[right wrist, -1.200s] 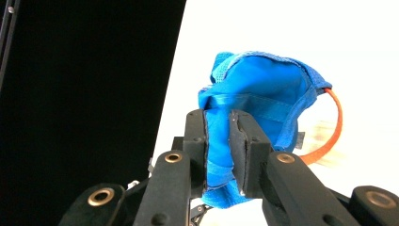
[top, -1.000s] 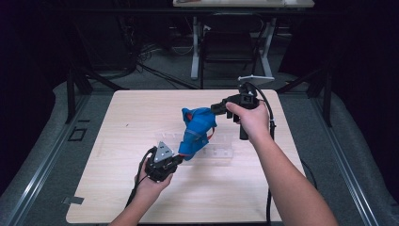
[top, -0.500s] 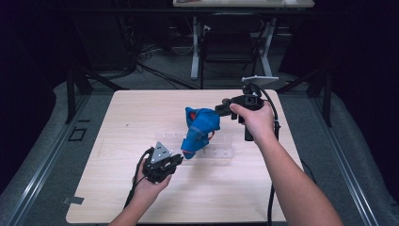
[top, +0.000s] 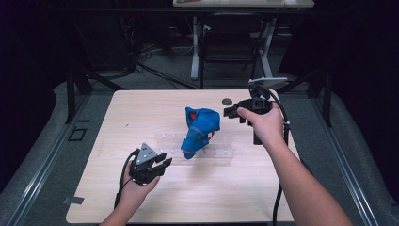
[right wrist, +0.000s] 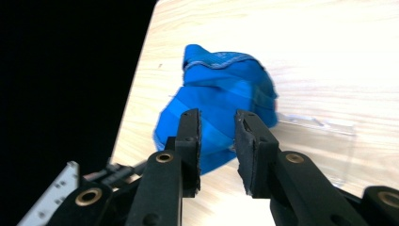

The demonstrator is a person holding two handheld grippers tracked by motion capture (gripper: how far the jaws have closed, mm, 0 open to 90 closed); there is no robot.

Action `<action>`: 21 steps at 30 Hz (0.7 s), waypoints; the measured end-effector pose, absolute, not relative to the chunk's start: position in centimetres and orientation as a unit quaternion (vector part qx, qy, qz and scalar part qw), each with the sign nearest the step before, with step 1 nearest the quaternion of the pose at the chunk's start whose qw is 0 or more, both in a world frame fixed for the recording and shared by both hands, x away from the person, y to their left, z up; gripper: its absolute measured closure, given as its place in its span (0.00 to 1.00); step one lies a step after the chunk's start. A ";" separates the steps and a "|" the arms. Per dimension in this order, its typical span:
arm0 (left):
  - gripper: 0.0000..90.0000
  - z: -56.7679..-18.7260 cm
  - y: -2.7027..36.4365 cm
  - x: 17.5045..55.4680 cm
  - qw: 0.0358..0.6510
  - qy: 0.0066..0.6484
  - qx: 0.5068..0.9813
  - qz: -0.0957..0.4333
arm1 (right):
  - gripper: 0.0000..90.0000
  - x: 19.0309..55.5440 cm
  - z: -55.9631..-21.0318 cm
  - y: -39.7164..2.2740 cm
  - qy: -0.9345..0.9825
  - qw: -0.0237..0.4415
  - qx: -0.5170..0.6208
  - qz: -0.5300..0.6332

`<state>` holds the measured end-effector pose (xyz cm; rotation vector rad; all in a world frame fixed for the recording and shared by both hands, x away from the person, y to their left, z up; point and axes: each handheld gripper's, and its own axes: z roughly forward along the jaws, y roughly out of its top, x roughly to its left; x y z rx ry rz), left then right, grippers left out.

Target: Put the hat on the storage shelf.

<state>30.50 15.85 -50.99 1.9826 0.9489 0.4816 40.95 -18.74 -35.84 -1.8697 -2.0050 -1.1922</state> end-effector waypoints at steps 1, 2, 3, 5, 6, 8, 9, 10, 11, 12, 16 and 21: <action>0.75 -51.2 16.5 30.5 0.426 0.385 0.794 0.199 | 0.79 40.8 -35.9 -18.8 -0.672 0.067 -0.623 -0.396; 0.74 -51.2 16.5 30.5 0.426 0.385 0.794 0.199 | 0.79 40.8 -35.9 -18.8 -0.672 0.067 -0.623 -0.396; 0.74 -51.2 16.9 30.6 0.422 0.388 0.794 0.202 | 0.79 40.6 -35.9 -19.0 -0.676 0.060 -0.621 -0.392; 0.72 -51.4 17.6 30.6 0.419 0.394 0.792 0.206 | 0.79 40.2 -36.0 -19.4 -0.678 0.055 -0.619 -0.392; 0.71 -51.4 17.9 30.6 0.419 0.396 0.790 0.207 | 0.79 40.1 -36.1 -19.5 -0.676 0.054 -0.621 -0.393; 0.69 -51.5 18.4 30.6 0.418 0.402 0.787 0.208 | 0.79 40.0 -36.2 -19.8 -0.676 0.046 -0.621 -0.394; 0.69 -51.5 18.9 30.5 0.416 0.408 0.785 0.209 | 0.79 39.8 -36.3 -20.2 -0.675 0.039 -0.623 -0.393; 0.68 -51.5 18.9 30.5 0.416 0.408 0.785 0.209 | 0.79 39.8 -36.3 -20.2 -0.675 0.039 -0.623 -0.393; 0.67 -51.7 19.4 30.5 0.415 0.412 0.783 0.212 | 0.79 39.7 -36.4 -20.7 -0.674 0.038 -0.625 -0.392; 0.66 -51.7 19.4 30.5 0.415 0.412 0.783 0.212 | 0.79 39.7 -36.4 -20.7 -0.674 0.038 -0.625 -0.392; 0.65 -52.0 20.4 30.4 0.410 0.421 0.779 0.220 | 0.78 39.5 -36.5 -21.7 -0.671 0.028 -0.628 -0.394; 0.65 -52.2 21.4 30.4 0.410 0.431 0.772 0.223 | 0.77 38.8 -36.5 -22.2 -0.678 -0.014 -0.628 -0.382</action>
